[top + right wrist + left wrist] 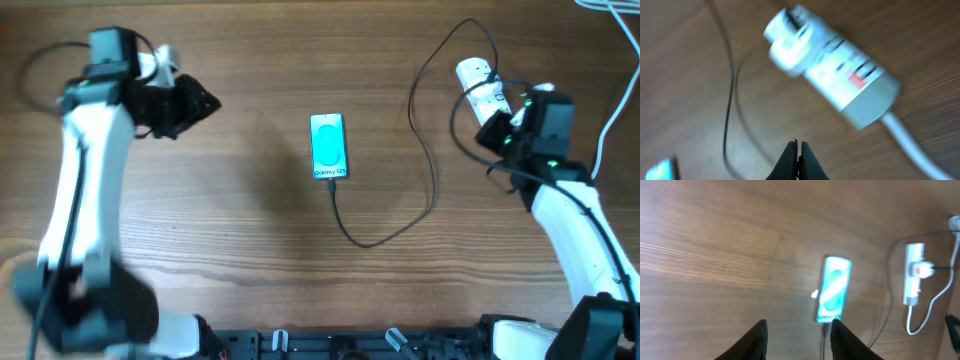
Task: Plug charger to phone and switch on socket
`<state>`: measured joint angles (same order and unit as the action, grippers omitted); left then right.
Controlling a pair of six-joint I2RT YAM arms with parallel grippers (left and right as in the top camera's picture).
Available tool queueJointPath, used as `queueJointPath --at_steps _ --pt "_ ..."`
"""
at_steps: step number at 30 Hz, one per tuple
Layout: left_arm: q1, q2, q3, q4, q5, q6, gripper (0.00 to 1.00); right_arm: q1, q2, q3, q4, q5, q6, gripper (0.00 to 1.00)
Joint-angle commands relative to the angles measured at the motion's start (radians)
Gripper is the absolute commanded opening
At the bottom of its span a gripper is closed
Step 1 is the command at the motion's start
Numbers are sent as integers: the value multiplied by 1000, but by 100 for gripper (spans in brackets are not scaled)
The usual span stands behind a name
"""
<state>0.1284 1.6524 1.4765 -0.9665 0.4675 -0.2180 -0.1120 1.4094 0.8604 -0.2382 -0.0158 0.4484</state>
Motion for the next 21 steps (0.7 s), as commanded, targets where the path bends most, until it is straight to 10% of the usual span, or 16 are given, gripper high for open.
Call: queueJointPath --at_steps 1,21 --pt "-10 -185 13 -54 -100 32 42 -46 4 46 10 101 6 5" --pt "-79 -778 12 -300 -335 23 44 -66 516 498 -189 132 -31 5"
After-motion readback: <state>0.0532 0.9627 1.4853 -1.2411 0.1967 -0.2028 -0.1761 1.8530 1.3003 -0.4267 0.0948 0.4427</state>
